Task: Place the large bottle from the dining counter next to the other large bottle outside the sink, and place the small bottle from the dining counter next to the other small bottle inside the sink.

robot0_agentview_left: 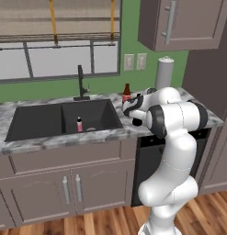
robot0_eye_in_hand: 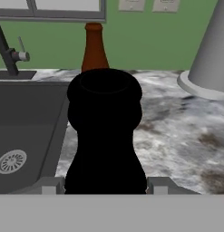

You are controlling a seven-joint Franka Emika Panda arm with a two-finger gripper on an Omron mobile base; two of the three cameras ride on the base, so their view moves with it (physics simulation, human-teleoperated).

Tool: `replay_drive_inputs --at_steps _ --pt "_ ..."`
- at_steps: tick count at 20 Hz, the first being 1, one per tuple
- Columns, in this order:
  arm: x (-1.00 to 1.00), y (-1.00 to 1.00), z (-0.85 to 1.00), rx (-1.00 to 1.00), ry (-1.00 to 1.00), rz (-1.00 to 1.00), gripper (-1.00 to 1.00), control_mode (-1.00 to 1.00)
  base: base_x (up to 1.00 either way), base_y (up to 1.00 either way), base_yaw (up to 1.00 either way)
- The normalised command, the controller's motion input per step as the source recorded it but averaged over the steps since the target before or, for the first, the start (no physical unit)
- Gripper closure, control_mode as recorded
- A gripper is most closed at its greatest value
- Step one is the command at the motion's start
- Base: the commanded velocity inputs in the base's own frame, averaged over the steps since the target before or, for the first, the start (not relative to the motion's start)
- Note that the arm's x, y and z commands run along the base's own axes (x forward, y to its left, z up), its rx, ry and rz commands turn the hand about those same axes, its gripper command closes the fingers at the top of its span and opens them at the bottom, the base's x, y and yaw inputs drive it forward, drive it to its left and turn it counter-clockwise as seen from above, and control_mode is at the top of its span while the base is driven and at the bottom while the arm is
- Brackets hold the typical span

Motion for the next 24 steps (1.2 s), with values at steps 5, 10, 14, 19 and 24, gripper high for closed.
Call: replay_drive_inputs --at_steps 5,10,14,19,24 --pt "0.00 0.00 0.00 0.00 0.00 0.00 1.00 1.00 0.09 0.03 0.00" --pt "0.00 0.00 0.00 0.00 0.00 0.00 1.00 1.00 0.20 0.07 0.00" --pt "0.00 0.00 0.00 0.00 0.00 0.00 1.00 1.00 0.28 0.10 0.00" --pt "0.00 0.00 0.00 0.00 0.00 0.00 1.00 1.00 0.22 0.19 0.00" --pt "0.00 0.00 0.00 0.00 0.00 0.00 1.00 1.00 0.09 0.35 0.00"
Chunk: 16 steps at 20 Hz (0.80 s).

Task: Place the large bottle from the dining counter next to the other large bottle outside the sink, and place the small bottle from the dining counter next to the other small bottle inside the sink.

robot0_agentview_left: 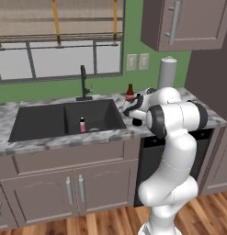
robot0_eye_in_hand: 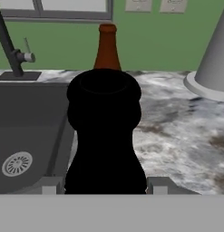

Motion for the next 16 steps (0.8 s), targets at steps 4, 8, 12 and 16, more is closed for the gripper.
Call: replay_drive_inputs --at_steps 4,8,12,16 --pt "0.00 0.00 0.00 0.00 0.00 0.00 1.00 1.00 0.15 0.39 0.00" --pt "0.00 0.00 0.00 0.00 0.00 0.00 1.00 1.00 0.22 0.16 0.00" --pt "0.00 0.00 0.00 0.00 0.00 0.00 1.00 1.00 0.26 0.00 0.00" --pt "0.00 0.00 0.00 0.00 0.00 0.00 1.00 1.00 0.39 0.00 0.00"
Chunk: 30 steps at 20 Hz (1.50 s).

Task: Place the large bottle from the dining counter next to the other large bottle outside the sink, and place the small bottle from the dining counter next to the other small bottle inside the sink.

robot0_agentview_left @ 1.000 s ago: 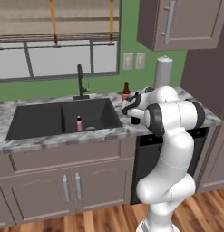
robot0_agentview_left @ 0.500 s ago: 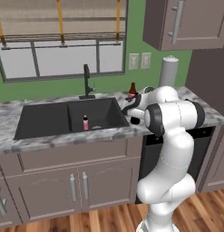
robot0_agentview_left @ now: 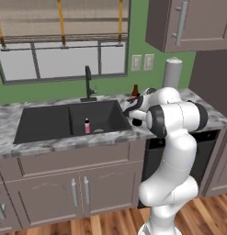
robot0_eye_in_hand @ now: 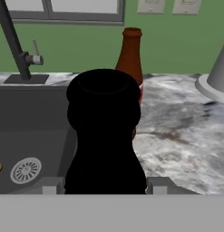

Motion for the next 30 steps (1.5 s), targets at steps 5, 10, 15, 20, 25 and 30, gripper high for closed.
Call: replay_drive_inputs --at_steps 5,10,15,20,25,30 --pt "0.00 0.00 0.00 0.00 0.00 0.00 1.00 1.00 0.41 0.00 0.00" --pt "0.00 0.00 0.00 0.00 0.00 0.00 1.00 1.00 0.06 0.00 0.00" --pt "0.00 0.00 0.00 0.00 0.00 0.00 1.00 1.00 0.00 0.00 0.00" --pt "0.00 0.00 0.00 0.00 0.00 0.00 1.00 1.00 0.04 0.00 0.00" --pt "0.00 0.00 0.00 0.00 0.00 0.00 1.00 1.00 0.00 0.00 0.00" --pt "0.00 0.00 -0.08 0.00 0.00 0.00 1.00 -1.00 0.00 0.00 0.00"
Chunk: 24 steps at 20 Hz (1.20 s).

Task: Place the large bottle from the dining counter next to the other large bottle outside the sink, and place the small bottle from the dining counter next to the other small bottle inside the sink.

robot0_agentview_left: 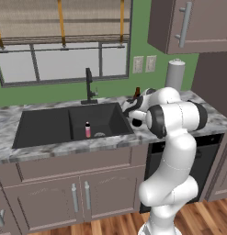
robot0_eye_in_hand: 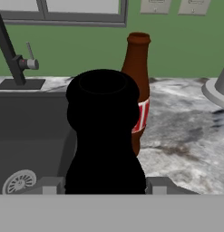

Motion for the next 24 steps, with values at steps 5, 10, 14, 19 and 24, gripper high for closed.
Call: replay_drive_inputs --at_steps 5,10,14,19,24 --pt "0.00 0.00 -0.18 0.00 0.00 0.00 1.00 -1.00 0.00 0.00 0.00" --pt "0.01 0.00 -0.22 0.00 0.00 0.00 1.00 -1.00 0.00 0.00 0.00" --pt "0.00 0.00 -0.19 0.00 0.00 0.00 1.00 -1.00 0.00 0.00 0.00" --pt "0.00 -0.02 -0.16 0.00 0.00 0.00 1.00 -1.00 0.00 0.00 0.00" --pt "0.00 -0.02 -0.16 0.00 0.00 0.00 1.00 -1.00 0.00 0.00 0.00"
